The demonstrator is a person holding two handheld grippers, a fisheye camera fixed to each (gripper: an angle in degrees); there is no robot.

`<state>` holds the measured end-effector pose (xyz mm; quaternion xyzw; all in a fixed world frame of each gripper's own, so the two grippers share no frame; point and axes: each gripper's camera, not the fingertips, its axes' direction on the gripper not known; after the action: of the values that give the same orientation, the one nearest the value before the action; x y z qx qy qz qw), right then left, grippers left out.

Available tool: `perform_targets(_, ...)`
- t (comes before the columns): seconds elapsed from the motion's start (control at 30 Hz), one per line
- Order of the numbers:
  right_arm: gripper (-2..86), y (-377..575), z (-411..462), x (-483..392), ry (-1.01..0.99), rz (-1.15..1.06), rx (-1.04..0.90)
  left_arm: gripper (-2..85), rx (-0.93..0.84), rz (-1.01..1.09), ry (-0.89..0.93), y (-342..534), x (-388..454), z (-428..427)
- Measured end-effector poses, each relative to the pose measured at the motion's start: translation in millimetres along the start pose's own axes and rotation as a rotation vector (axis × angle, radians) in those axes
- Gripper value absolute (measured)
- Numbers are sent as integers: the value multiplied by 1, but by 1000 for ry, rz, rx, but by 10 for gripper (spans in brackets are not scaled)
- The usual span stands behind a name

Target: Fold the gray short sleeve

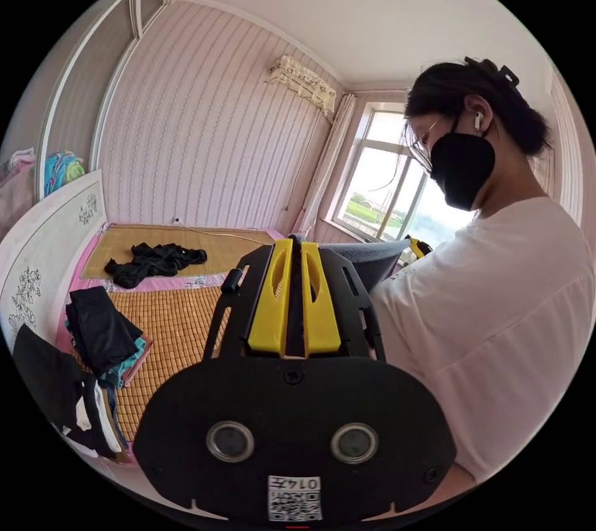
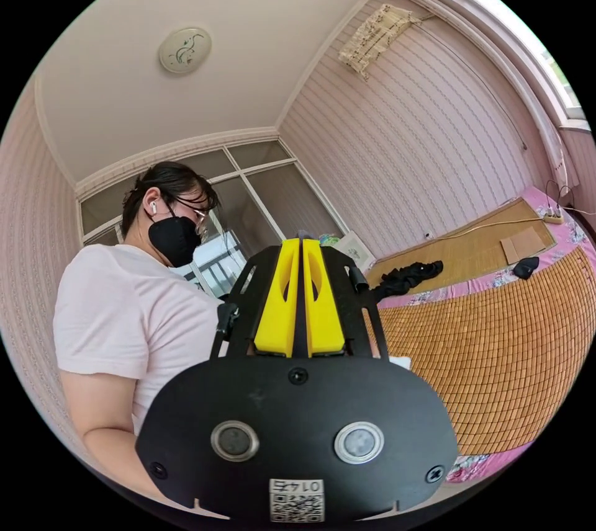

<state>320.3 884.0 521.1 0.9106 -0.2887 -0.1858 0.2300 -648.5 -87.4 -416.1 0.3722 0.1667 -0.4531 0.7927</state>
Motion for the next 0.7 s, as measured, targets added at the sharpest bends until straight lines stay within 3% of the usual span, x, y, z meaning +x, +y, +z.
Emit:
perform_targets(0.2, 1, 2, 49, 92, 157, 190, -259, 1, -233, -170, -96, -7, -45, 78)
perform_targets(0.37, 0, 17, 127, 238, 194, 401, -379, 1, -384, -259, -174, 11, -121, 229)
perform_targets(0.5, 1, -33, 175, 282, 212, 333, -346, 1, -341, -222, -259, -34, -140, 278)
perform_targets(0.7, 2, -116, 206, 271, 154, 110, -134, 2, -172, -99, -286, -110, -123, 280)
